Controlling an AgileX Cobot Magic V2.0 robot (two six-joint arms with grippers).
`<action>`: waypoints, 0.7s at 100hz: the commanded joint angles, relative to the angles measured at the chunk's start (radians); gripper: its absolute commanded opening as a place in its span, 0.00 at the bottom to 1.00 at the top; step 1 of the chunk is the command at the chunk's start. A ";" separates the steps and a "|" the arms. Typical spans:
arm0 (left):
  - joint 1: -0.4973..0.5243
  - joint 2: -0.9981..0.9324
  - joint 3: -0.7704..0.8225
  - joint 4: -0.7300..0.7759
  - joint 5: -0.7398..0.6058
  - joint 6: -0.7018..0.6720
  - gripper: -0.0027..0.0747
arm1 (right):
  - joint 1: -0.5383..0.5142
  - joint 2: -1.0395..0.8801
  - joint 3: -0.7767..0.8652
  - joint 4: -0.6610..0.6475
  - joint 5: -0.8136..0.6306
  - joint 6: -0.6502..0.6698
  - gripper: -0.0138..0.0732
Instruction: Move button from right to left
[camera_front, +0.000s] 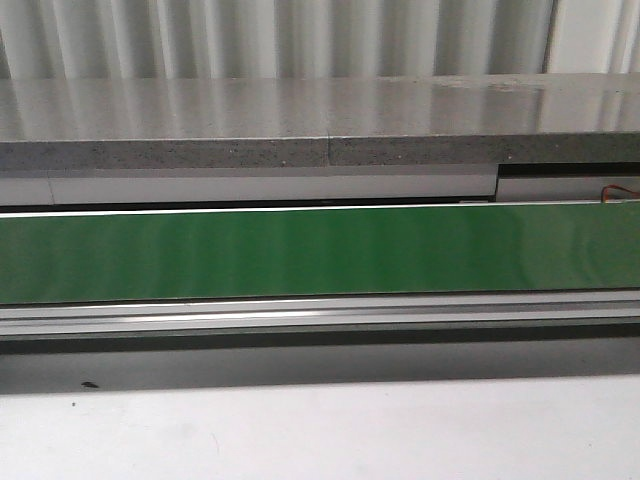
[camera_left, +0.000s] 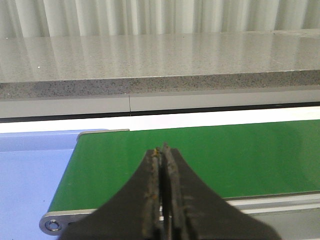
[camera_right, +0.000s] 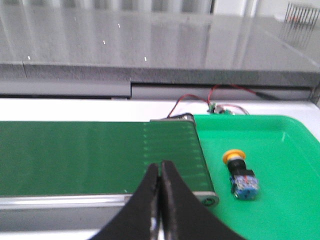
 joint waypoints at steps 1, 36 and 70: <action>-0.001 -0.028 0.039 -0.007 -0.077 -0.005 0.01 | 0.002 0.091 -0.100 -0.010 0.003 0.000 0.08; -0.001 -0.028 0.039 -0.007 -0.077 -0.005 0.01 | 0.002 0.362 -0.279 -0.001 0.162 0.000 0.08; -0.001 -0.028 0.039 -0.007 -0.077 -0.005 0.01 | 0.002 0.578 -0.425 0.013 0.329 0.000 0.13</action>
